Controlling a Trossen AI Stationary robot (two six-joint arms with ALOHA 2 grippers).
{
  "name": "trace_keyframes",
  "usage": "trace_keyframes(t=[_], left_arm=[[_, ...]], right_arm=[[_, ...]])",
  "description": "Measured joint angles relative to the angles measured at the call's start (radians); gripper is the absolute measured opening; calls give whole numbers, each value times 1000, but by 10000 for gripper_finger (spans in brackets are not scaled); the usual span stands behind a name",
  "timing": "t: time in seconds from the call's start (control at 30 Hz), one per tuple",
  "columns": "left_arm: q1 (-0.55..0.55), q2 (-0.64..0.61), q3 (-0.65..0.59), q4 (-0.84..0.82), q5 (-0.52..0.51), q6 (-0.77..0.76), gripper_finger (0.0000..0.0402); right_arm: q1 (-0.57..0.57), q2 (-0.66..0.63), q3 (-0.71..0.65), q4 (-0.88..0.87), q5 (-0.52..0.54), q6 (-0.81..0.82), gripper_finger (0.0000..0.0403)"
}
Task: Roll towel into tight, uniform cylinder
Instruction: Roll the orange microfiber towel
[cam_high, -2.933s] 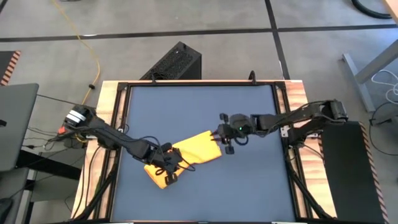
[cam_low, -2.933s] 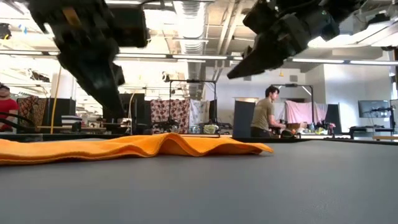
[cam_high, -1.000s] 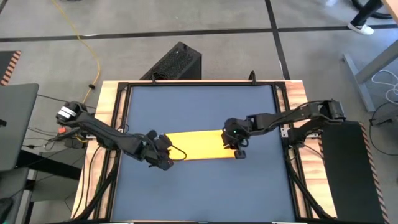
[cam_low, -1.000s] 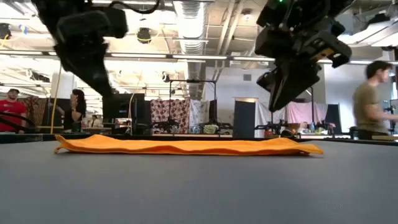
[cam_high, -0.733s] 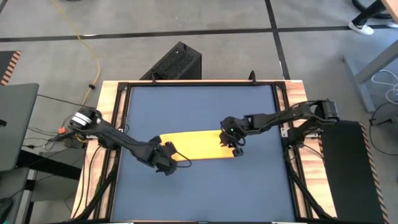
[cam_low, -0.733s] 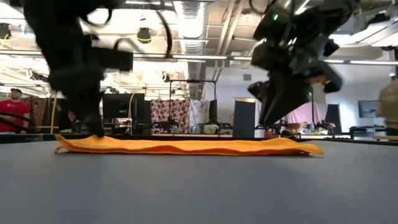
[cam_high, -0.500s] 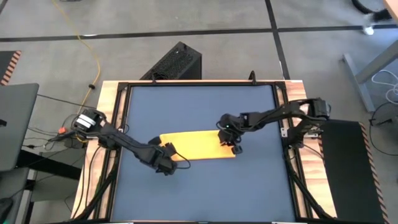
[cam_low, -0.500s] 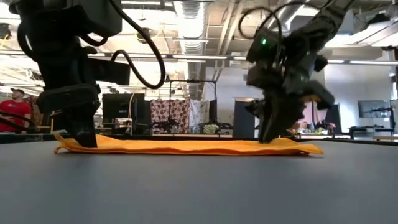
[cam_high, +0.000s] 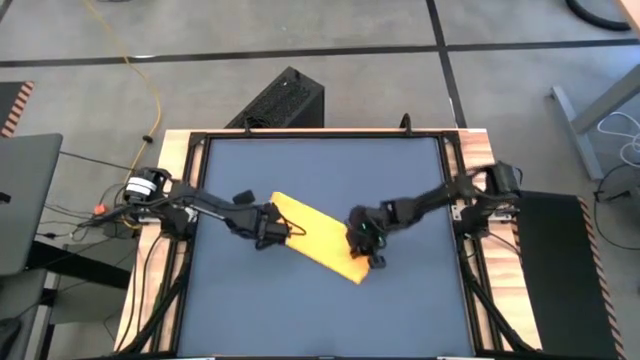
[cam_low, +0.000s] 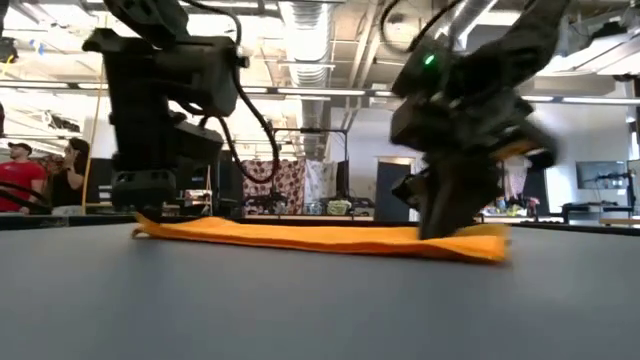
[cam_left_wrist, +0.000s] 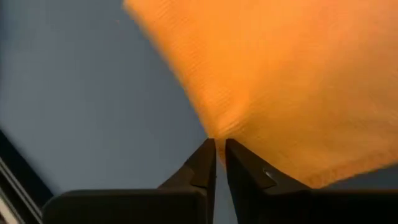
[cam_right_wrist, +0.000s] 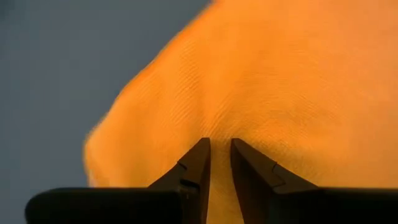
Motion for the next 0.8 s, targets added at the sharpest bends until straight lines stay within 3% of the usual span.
trace_keyframes(t=[0.2, 0.47, 0.67, 0.8], left_arm=[[97, -23, 2, -5, -49, 130, 7], [149, -188, 4, -4, -57, 151, 0], [103, -339, 4, 40, -74, 43, 0], [35, -373, -41, 233, -59, 12, 0]], right_arm=[[96, -121, 1, -31, 84, -9, 91], [40, -259, 2, -45, 117, -40, 91], [-12, -240, 3, -17, 49, -135, 91], [-39, -149, 3, 84, 5, -171, 91]])
